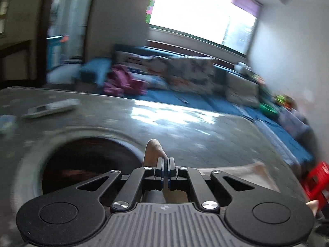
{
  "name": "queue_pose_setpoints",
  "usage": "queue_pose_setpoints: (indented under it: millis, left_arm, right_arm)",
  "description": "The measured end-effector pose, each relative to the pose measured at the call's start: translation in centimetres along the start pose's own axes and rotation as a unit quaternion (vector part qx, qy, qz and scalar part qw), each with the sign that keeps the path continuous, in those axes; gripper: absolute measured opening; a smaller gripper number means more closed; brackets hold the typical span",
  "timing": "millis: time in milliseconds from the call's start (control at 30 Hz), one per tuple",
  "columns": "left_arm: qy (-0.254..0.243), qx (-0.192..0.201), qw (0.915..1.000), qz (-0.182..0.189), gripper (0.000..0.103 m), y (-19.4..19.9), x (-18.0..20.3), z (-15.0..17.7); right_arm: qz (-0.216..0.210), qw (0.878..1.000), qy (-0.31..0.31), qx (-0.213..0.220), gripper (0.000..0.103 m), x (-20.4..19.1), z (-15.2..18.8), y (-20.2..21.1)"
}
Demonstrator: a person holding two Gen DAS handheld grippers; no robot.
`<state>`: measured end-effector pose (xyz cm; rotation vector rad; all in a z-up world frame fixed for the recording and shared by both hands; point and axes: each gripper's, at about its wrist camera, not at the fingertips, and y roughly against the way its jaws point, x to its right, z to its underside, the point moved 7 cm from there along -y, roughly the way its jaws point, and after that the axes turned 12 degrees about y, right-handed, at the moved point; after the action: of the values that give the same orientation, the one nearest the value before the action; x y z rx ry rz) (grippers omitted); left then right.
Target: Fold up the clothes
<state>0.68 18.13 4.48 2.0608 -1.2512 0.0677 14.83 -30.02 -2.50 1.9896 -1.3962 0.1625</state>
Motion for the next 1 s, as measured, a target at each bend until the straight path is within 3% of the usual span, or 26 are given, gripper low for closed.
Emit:
queue_pose_setpoints:
  millis: [67, 200, 400, 567, 767, 967, 1000]
  left_arm:
    - [0.018, 0.015, 0.9994, -0.026, 0.003, 1.3, -2.6, -0.7]
    - [0.05, 0.026, 0.9952, -0.08, 0.003, 2.9, -7.6, -1.1]
    - [0.086, 0.002, 0.9861, -0.142, 0.003, 2.7, -12.6, 0.6]
    - [0.101, -0.006, 0.9808, -0.167, 0.003, 2.1, -14.5, 0.9]
    - [0.1, -0.01, 0.9777, -0.184, 0.004, 2.2, -15.7, 1.6]
    - [0.1, -0.017, 0.9774, -0.185, 0.012, 2.1, -15.3, 1.7]
    - [0.099, -0.015, 0.9782, -0.182, 0.017, 2.2, -15.0, 1.6]
  right_arm:
    - [0.04, 0.999, -0.011, -0.005, 0.103, 2.0, 0.1, -0.3]
    - [0.055, 0.998, -0.032, -0.007, 0.103, 3.8, 0.7, 0.2]
    - [-0.015, 0.999, -0.039, -0.013, 0.103, 1.6, 1.5, 0.6]
    - [-0.038, 0.999, -0.019, -0.031, 0.103, -0.9, 1.9, -0.6]
    - [-0.029, 0.997, -0.018, -0.067, 0.103, -0.9, 3.6, -2.0]
    - [-0.013, 0.995, -0.033, -0.096, 0.103, 0.8, 4.9, -1.0]
    - [-0.01, 0.995, -0.03, -0.098, 0.103, 0.9, 4.8, -1.0]
